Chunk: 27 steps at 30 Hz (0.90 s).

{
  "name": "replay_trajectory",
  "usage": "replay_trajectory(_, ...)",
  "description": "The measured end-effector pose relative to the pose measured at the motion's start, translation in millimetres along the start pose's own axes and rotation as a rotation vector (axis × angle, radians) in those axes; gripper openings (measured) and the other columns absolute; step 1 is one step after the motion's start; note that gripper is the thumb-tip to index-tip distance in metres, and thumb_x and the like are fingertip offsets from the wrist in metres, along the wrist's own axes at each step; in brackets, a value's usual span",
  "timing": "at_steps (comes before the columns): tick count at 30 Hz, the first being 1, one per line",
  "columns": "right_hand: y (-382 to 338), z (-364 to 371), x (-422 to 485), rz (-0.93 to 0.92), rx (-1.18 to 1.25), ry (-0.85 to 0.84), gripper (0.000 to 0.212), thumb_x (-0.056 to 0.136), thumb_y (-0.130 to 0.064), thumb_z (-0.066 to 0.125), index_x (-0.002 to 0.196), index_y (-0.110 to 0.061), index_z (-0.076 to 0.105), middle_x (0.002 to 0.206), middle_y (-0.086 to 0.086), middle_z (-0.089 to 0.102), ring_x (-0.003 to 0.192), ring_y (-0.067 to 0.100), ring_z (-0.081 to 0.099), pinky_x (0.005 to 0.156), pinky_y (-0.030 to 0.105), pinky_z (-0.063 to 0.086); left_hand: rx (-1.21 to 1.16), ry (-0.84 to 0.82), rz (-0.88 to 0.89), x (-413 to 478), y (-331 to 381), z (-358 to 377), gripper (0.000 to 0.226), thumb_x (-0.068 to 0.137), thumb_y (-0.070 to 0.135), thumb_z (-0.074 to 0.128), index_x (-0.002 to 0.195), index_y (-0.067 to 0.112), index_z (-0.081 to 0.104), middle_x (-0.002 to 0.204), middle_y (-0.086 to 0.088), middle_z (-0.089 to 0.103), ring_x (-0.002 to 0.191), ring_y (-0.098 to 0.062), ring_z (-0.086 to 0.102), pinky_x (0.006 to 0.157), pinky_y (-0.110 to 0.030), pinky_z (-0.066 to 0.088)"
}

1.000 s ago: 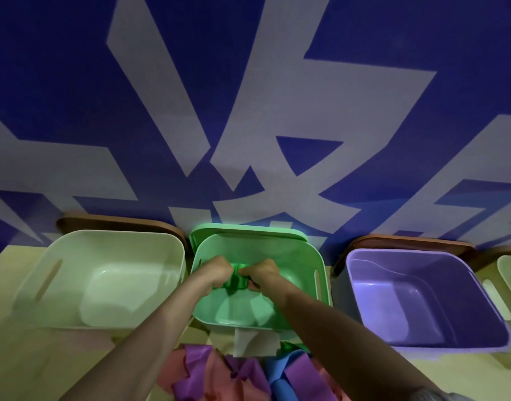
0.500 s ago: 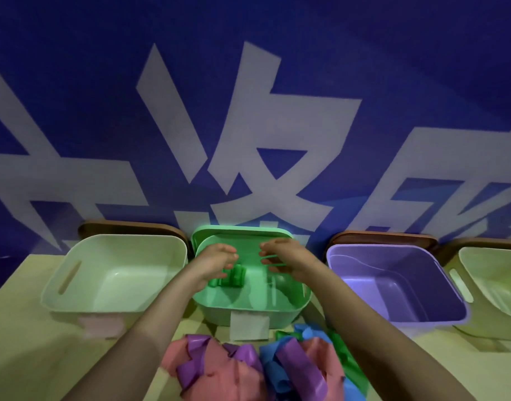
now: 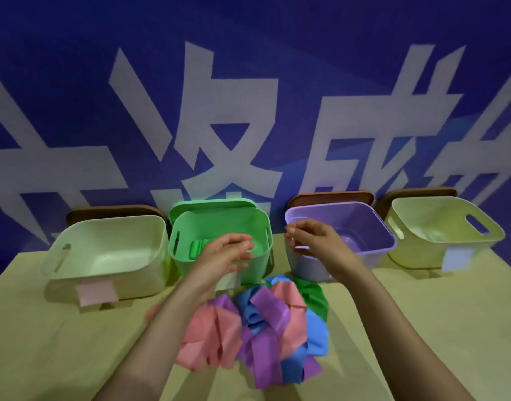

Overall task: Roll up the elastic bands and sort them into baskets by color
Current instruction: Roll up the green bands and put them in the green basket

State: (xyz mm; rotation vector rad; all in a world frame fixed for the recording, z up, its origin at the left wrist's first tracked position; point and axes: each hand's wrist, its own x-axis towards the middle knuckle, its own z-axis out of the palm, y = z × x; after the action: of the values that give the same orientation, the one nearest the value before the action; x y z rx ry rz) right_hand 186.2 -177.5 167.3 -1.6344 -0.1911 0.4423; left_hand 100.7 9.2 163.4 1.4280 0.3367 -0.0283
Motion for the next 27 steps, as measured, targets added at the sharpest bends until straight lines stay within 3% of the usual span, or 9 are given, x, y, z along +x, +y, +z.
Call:
replay_trajectory(3,36,-15,-18,0.041,-0.032,0.065,0.004,0.092,-0.006,0.058,0.089,-0.009,0.06,0.073,0.003,0.06,0.056,0.0,0.058,0.059,0.014,0.048,0.018,-0.055,-0.063,-7,-37,28,0.011,0.091,0.005,0.057,0.097,0.011,0.064,0.092,-0.006,0.067,0.079,-0.015,0.063,0.069,-0.019,0.052)
replay_trajectory(6,73,-28,-28,0.066,-0.137,0.118,0.008,0.091,-0.008,0.061,0.084,-0.013,0.061,0.072,0.001,0.059,0.068,0.012,0.055,0.062,0.018,0.045,0.09,-0.08,-0.083,-7,-79,47,0.011,0.09,0.005,0.059,0.094,0.013,0.065,0.095,-0.008,0.066,0.086,-0.016,0.063,0.069,-0.017,0.051)
replay_trajectory(11,140,-42,-22,0.084,-0.365,0.259,0.013,0.087,-0.015,0.065,0.1,-0.011,0.067,0.095,0.005,0.069,0.088,0.019,0.064,0.081,0.032,0.051,0.391,0.007,0.202,8,-138,60,0.02,0.083,0.003,0.068,0.083,0.022,0.064,0.09,0.008,0.063,0.081,0.011,0.059,0.083,-0.018,0.044)
replay_trajectory(13,159,-43,-17,0.079,-0.49,0.283,0.021,0.088,-0.014,0.063,0.108,-0.01,0.067,0.11,0.008,0.067,0.102,0.024,0.061,0.087,0.034,0.047,0.555,0.047,0.317,15,-160,62,0.017,0.076,0.023,0.073,0.092,0.019,0.067,0.098,0.01,0.062,0.099,-0.001,0.059,0.094,-0.027,0.041)
replay_trajectory(14,169,-43,-15,0.067,-0.544,0.29,0.025,0.087,-0.013,0.062,0.112,-0.009,0.065,0.115,0.009,0.064,0.107,0.026,0.059,0.089,0.032,0.045,0.642,0.053,0.336,17,-169,64,0.036,0.073,0.036,0.069,0.103,0.016,0.068,0.108,0.006,0.061,0.111,-0.011,0.055,0.101,-0.026,0.036)
replay_trajectory(18,204,-40,-9,-0.027,-0.733,0.258,0.044,0.084,-0.011,0.065,0.127,-0.007,0.055,0.125,0.017,0.055,0.116,0.034,0.05,0.095,0.033,0.037,1.037,-0.003,0.32,22,-199,68,0.084,0.078,0.052,0.065,0.148,0.03,0.025,0.156,0.009,0.018,0.143,-0.015,0.015,0.114,-0.027,0.016)
replay_trajectory(21,223,-38,-5,-0.087,-0.78,0.294,0.056,0.084,-0.014,0.066,0.136,-0.008,0.045,0.129,0.017,0.052,0.116,0.035,0.048,0.094,0.035,0.038,1.257,0.031,0.367,26,-213,66,0.091,0.079,0.051,0.061,0.149,0.04,0.003,0.157,0.011,0.015,0.141,-0.018,0.024,0.111,-0.036,0.026)
replay_trajectory(24,226,-37,-1,-0.063,-0.744,0.295,0.048,0.087,-0.017,0.062,0.131,-0.011,0.045,0.117,0.019,0.059,0.105,0.036,0.056,0.075,0.035,0.041,1.322,0.101,0.452,28,-220,64,0.071,0.086,0.042,0.056,0.147,0.036,0.022,0.15,0.008,0.036,0.131,-0.021,0.039,0.104,-0.033,0.032)
replay_trajectory(27,226,-35,0,-0.089,-0.867,0.237,0.019,0.091,-0.019,0.057,0.105,-0.007,0.059,0.109,0.021,0.065,0.099,0.037,0.058,0.073,0.035,0.041,1.248,0.17,0.552,24,-224,64,0.049,0.089,0.034,0.054,0.137,0.029,0.047,0.135,0.005,0.054,0.121,-0.022,0.049,0.097,-0.03,0.034)
